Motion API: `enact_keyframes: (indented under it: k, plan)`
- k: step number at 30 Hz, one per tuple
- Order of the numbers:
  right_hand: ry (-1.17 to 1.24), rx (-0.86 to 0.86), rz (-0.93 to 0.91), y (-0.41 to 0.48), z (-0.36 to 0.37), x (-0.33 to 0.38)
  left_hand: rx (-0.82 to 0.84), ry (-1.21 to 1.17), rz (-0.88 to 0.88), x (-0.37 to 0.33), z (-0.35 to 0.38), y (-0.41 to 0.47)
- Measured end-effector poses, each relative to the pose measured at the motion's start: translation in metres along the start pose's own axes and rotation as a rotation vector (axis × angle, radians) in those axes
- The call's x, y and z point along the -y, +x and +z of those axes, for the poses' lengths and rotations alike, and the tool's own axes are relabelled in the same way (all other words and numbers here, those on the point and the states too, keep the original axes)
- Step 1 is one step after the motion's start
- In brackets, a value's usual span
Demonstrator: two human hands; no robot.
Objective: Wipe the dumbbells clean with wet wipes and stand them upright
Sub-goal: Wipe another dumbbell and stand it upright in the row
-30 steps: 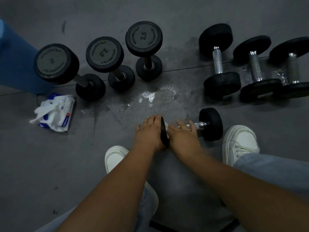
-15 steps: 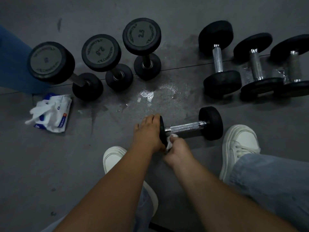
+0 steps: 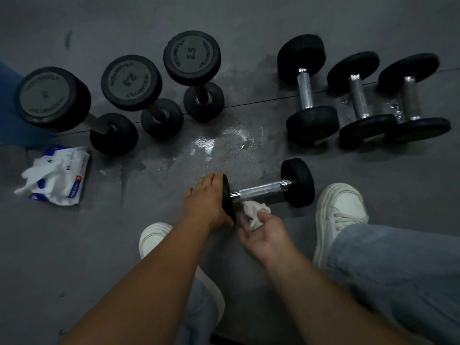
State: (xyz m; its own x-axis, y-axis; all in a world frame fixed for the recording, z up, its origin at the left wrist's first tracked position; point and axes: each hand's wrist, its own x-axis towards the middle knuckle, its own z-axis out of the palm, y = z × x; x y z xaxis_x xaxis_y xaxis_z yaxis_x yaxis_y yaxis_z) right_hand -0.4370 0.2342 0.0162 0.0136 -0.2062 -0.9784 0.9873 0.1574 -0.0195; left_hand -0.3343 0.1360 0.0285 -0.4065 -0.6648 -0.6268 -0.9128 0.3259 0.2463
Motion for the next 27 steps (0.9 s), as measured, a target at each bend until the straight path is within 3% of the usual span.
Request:
enact_keyframes:
  k: [4,7,12,19,22,25,27]
  plan:
    - [0.178,-0.092,-0.119,0.004,-0.009,0.052,-0.052,-0.012,0.004,-0.003,0.001,-0.007]
    - [0.234,-0.017,-0.083,0.011,-0.004,0.065,-0.072,-0.011,0.016,-0.004,0.005,-0.013]
    - [0.237,0.089,-0.061,0.000,0.011,0.059,-0.089,-0.032,-0.042,-0.008,0.008,-0.016]
    - [0.140,0.051,-0.097,0.005,0.023,0.068,-0.081,-0.075,-0.071,-0.013,0.009,-0.020]
    - [-0.292,-0.085,-0.479,-0.003,0.004,0.039,-0.072,-0.090,-0.070,-0.012,0.008,-0.018]
    - [-1.133,-0.165,-1.074,-0.013,-0.017,0.033,-0.048,-0.088,-0.073,-0.011,0.005,-0.018]
    - [-1.663,-0.199,-1.208,-0.017,-0.023,0.050,-0.044,-0.098,-0.066,-0.010,0.004,-0.017]
